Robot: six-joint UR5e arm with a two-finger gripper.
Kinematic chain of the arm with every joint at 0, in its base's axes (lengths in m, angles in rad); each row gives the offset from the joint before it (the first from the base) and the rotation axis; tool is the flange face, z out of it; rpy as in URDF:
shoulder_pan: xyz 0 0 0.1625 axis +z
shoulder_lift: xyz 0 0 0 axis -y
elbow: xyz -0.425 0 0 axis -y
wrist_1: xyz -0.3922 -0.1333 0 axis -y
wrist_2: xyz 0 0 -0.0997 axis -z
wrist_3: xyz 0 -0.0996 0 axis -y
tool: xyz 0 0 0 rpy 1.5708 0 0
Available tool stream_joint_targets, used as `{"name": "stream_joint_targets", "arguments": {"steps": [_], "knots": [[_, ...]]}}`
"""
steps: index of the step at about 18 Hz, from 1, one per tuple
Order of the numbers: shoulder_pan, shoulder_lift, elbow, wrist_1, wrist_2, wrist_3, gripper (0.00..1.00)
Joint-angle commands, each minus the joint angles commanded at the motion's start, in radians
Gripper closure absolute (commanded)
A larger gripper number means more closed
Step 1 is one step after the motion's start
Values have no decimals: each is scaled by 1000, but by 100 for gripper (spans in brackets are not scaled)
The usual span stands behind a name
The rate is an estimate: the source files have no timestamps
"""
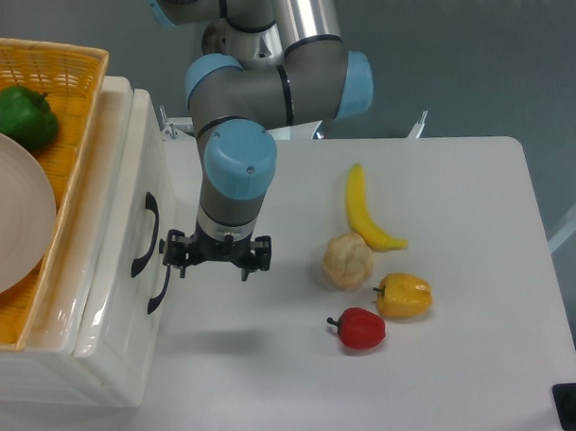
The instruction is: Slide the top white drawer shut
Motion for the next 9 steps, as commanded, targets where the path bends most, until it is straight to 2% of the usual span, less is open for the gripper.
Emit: {"name": "stream_joint_targets", "arguments": {"steps": [3,9], "knots": [[35,24,-3,-3,58,98,0],[115,31,-3,-9,124,247,0]]}}
